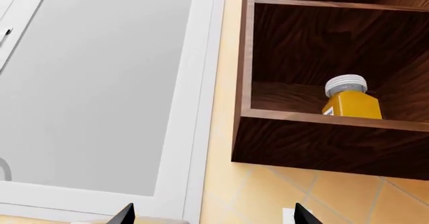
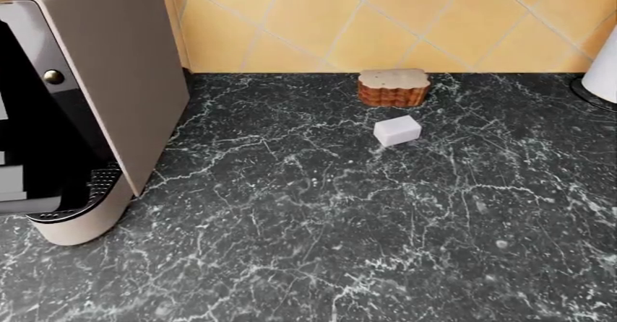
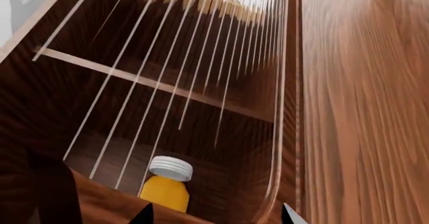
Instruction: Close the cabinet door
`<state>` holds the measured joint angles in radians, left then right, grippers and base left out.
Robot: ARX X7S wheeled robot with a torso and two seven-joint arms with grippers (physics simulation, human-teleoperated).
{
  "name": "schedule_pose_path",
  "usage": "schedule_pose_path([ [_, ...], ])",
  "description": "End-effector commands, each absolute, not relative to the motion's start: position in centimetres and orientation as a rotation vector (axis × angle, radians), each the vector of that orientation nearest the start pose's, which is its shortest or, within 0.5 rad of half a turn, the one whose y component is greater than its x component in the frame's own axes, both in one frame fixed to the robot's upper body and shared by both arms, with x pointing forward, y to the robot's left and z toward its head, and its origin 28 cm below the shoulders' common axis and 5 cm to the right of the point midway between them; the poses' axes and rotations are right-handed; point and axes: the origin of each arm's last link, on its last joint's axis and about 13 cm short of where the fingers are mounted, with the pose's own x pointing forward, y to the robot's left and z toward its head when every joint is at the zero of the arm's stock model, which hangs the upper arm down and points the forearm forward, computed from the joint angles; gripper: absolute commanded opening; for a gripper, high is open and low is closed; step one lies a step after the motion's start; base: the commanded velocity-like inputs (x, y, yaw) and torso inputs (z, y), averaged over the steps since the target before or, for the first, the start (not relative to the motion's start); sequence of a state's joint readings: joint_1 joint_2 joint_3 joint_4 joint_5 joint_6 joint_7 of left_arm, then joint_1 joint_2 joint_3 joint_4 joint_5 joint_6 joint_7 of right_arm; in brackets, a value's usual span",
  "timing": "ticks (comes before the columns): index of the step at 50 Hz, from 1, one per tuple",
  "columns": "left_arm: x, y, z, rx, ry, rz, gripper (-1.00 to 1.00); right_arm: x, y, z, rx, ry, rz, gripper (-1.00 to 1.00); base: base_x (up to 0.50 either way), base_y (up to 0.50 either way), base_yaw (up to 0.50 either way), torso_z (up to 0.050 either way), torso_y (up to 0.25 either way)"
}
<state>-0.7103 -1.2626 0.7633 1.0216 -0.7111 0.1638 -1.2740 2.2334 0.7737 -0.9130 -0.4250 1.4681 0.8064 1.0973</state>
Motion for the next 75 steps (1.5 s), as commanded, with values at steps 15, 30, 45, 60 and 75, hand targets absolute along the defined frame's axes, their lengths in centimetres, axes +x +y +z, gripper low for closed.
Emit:
schedule_pose_path([
  [15,13.8,23.5,25.6,-0.092,-0.789,0.063,1.00,14.1,-6.6,52.0,-0.211,-1.105,0.031,1.00,0.00,0.00,0.00,0.002,0.003],
  [30,13.7,23.7,25.8,-0.100,-0.797,0.069,1.00,16.3,-4.4,51.8,-0.164,-1.027,0.133,1.00,0.00,0.00,0.00,0.001,0.001],
  [45,13.7,23.8,25.8,-0.102,-0.798,0.071,1.00,18.8,-4.5,52.3,0.016,-0.893,0.242,1.00,0.00,0.00,0.00,0.001,0.000],
  [60,13.7,23.8,25.7,-0.102,-0.798,0.069,1.00,20.8,-5.1,52.4,0.158,-0.787,0.321,1.00,0.00,0.00,0.00,0.001,0.000],
  [75,13.6,24.0,25.8,-0.104,-0.798,0.073,1.00,23.8,-5.5,52.0,0.187,-0.699,0.277,1.00,0.00,0.00,0.00,0.001,0.000],
])
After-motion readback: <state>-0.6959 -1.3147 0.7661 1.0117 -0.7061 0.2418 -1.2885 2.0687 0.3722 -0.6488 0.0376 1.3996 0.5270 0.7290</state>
